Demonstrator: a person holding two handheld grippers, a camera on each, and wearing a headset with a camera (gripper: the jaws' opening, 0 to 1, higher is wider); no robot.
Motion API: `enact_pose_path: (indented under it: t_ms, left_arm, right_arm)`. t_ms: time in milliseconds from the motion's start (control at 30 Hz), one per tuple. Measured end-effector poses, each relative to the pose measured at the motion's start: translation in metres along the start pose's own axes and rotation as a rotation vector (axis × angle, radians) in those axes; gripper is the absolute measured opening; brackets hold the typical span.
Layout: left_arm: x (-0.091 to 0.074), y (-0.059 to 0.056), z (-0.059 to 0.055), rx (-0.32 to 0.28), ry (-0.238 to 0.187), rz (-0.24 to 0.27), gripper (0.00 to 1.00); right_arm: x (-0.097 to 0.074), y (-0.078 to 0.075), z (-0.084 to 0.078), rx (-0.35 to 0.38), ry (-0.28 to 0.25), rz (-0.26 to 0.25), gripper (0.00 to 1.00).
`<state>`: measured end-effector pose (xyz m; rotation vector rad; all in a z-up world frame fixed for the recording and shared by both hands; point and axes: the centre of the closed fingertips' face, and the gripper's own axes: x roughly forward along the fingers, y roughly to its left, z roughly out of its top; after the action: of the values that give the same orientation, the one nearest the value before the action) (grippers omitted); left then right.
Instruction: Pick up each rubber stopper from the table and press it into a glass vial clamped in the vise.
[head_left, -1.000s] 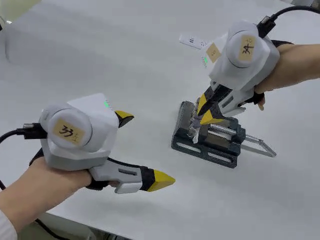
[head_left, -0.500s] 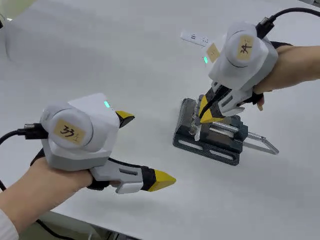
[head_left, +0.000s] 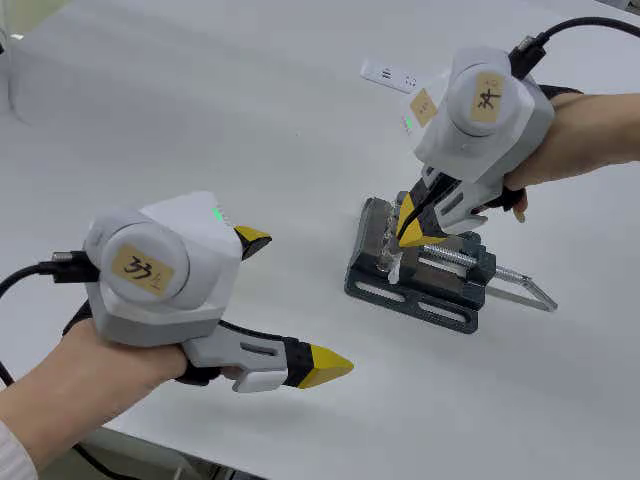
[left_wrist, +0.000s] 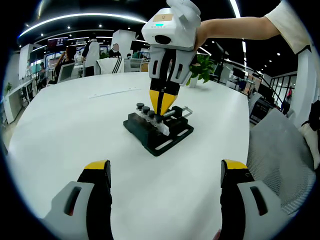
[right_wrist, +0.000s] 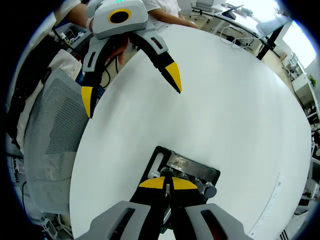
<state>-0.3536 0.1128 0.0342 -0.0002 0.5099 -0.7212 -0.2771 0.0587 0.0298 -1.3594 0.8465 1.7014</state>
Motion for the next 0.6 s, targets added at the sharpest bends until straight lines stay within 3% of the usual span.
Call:
enact_pose_path:
  t_ms: [600]
  left_arm:
    - [0.0063,0.0015,-0.0053,-0.021,-0.004,-0.006,0.89]
  right_arm:
    - [0.0037,0.0014,-0.0014,0.054,0.002,0.045,0.00]
